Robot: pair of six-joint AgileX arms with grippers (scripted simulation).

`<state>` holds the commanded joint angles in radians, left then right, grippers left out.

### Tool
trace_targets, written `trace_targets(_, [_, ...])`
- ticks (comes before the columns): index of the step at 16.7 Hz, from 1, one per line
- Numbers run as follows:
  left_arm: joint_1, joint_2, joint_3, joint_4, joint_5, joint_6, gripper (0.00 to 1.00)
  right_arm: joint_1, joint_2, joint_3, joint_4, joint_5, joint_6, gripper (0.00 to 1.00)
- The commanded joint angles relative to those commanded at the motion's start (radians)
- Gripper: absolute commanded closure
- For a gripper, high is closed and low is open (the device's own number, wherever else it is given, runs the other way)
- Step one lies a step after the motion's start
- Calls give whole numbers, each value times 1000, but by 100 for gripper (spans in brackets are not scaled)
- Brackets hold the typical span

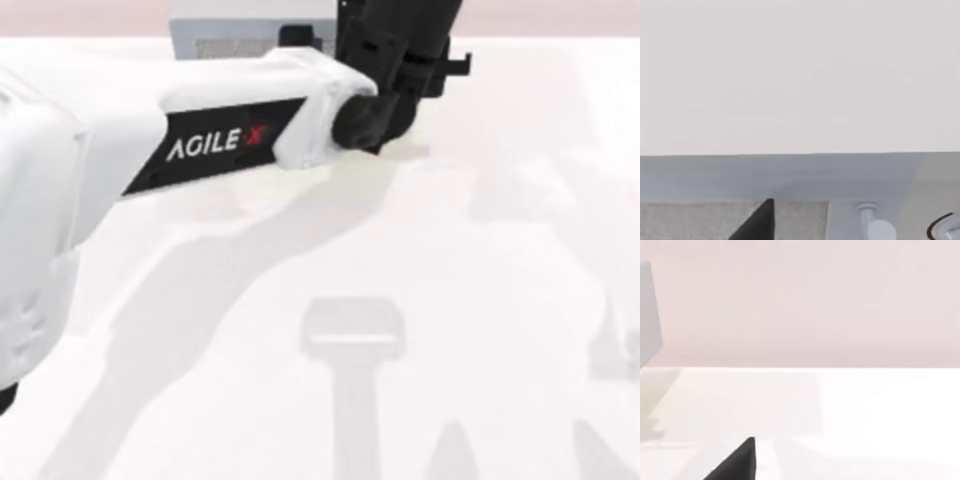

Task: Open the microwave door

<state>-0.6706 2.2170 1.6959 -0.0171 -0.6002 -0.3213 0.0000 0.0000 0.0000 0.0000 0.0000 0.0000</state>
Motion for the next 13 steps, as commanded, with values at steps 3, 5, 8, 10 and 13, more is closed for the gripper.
trace_targets(3, [0,0,0,0,0,0,53,0,0,0,0,0,0,0])
trace_targets(5, [0,0,0,0,0,0,68,0,0,0,0,0,0,0])
trace_targets(8, [0,0,0,0,0,0,90,0,0,0,0,0,0,0])
trace_targets(10, [0,0,0,0,0,0,100,0,0,0,0,0,0,0])
trace_targets(13, [0,0,0,0,0,0,100,0,0,0,0,0,0,0])
